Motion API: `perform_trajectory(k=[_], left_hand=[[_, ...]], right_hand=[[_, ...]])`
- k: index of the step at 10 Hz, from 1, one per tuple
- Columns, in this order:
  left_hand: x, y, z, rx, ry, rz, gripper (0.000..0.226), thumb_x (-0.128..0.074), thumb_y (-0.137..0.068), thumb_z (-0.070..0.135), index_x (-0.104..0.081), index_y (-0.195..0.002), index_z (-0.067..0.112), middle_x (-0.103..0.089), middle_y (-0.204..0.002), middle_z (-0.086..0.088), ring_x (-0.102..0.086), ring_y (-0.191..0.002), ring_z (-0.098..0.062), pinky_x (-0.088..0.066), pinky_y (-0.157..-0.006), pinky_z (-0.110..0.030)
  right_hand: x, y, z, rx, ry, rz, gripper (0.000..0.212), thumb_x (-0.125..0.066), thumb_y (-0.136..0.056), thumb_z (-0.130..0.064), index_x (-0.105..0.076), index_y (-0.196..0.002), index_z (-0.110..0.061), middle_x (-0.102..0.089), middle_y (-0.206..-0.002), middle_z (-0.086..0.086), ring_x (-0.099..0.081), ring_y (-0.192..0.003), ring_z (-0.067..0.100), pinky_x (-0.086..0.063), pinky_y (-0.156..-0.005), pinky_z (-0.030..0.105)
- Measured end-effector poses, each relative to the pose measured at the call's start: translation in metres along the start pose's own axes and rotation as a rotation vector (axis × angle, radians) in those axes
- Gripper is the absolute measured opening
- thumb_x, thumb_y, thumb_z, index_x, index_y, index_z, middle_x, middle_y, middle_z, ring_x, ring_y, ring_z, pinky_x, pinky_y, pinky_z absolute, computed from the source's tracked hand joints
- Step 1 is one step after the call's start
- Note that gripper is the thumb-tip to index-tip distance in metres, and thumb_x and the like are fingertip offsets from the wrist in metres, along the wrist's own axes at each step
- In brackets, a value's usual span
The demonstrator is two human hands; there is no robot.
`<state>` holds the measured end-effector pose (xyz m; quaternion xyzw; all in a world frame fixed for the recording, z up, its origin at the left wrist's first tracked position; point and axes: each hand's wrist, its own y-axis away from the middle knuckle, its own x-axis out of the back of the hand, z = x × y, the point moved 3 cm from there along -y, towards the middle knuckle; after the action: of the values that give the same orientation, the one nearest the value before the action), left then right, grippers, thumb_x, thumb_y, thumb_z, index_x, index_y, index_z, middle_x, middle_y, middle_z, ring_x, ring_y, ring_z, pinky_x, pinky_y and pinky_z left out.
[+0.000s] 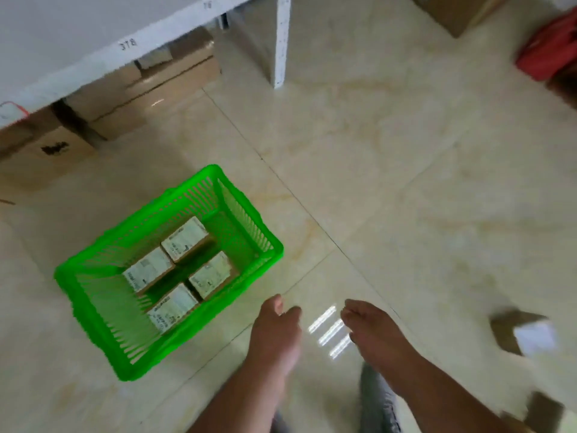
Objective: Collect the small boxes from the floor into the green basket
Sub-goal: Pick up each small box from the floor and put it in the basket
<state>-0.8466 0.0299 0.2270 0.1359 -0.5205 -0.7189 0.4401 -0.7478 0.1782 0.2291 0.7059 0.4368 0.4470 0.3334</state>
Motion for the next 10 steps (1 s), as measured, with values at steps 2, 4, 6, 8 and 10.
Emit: perform_trajectory(k=[2,4,6,8,10], left_hand=[[-0.105,0.038,-0.010,-0.062,-0.137,-0.151,0.058,-0.055,-0.097,0.026,-0.042,-0.153,0.022,-0.047,-0.157,0.001,-0.051,-0.136,-0.019,-0.040,-0.104,-0.030],[-0.215,0.079,-0.044,-0.045,-0.327,-0.243,0.057,-0.058,-0.097,0.026,-0.043,-0.152,0.021,-0.051,-0.153,0.000,-0.053,-0.133,-0.020,-0.040,-0.105,-0.031],[-0.324,0.120,-0.085,-0.021,-0.559,-0.286,0.057,-0.060,-0.095,0.030,-0.047,-0.149,0.018,-0.058,-0.145,-0.003,-0.059,-0.129,-0.025,-0.043,-0.113,-0.044],[-0.427,0.157,-0.120,-0.024,-0.676,-0.279,0.063,-0.058,-0.086,0.038,-0.050,-0.147,0.024,-0.061,-0.140,0.000,-0.063,-0.122,-0.025,-0.048,-0.109,-0.045],[-0.491,0.184,-0.143,-0.050,-0.749,-0.300,0.043,-0.056,-0.095,0.028,-0.057,-0.135,0.012,-0.066,-0.127,-0.011,-0.064,-0.116,-0.033,-0.048,-0.107,-0.049]], right_hand=[[0.064,0.017,0.099,-0.115,-0.044,0.066,0.040,-0.050,-0.102,-0.028,-0.057,-0.138,-0.013,-0.063,-0.134,0.010,-0.060,-0.123,0.029,-0.049,-0.103,0.040],[0.125,0.026,0.215,-0.240,-0.232,0.136,0.039,-0.051,-0.101,-0.025,-0.057,-0.137,-0.012,-0.064,-0.134,0.012,-0.060,-0.123,0.030,-0.048,-0.099,0.037],[0.191,0.038,0.332,-0.328,-0.412,0.210,0.035,-0.053,-0.099,-0.025,-0.062,-0.130,-0.009,-0.068,-0.124,0.013,-0.063,-0.100,0.023,-0.050,-0.095,0.036],[0.251,0.054,0.432,-0.441,-0.478,0.216,0.038,-0.051,-0.099,-0.017,-0.058,-0.133,-0.003,-0.063,-0.132,0.021,-0.060,-0.122,0.036,-0.049,-0.085,0.032],[0.279,0.057,0.520,-0.474,-0.545,0.275,0.038,-0.051,-0.097,-0.027,-0.061,-0.131,-0.011,-0.063,-0.112,0.005,-0.059,-0.097,0.025,-0.050,-0.091,0.035]])
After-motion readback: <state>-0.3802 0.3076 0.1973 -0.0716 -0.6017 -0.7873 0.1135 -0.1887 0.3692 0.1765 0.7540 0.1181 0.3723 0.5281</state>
